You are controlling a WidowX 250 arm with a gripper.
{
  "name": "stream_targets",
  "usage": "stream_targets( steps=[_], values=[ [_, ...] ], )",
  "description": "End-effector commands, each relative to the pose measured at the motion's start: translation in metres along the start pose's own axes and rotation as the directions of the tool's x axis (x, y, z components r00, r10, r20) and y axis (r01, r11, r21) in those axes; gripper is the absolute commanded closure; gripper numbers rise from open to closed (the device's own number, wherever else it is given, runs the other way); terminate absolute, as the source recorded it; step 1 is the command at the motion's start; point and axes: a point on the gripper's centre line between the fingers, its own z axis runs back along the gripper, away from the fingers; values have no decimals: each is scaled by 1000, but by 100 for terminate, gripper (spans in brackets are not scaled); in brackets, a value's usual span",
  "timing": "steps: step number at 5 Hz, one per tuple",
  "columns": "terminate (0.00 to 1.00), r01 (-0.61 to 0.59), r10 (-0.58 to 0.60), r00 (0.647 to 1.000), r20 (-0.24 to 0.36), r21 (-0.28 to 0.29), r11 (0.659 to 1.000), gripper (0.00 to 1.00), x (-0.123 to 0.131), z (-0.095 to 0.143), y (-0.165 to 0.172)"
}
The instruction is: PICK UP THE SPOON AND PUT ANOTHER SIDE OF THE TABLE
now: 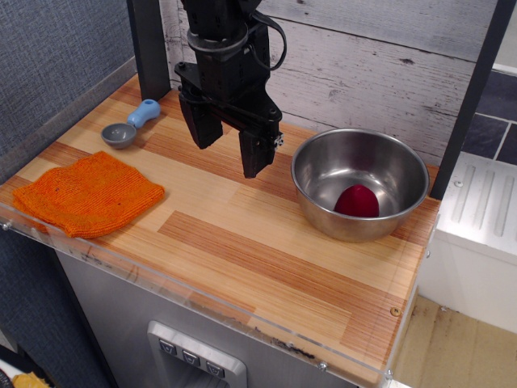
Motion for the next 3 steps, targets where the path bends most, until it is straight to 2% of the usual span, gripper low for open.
stream_targets(
  steps=[1,2,3],
  values=[
    [0,0,0,1000,0,0,1000,0,0,0,0],
    [0,-82,83,996,-25,31,996,0,-14,-1,45],
    [0,-155,156,988,-16,55,986,0,-30,-3,87]
  ],
)
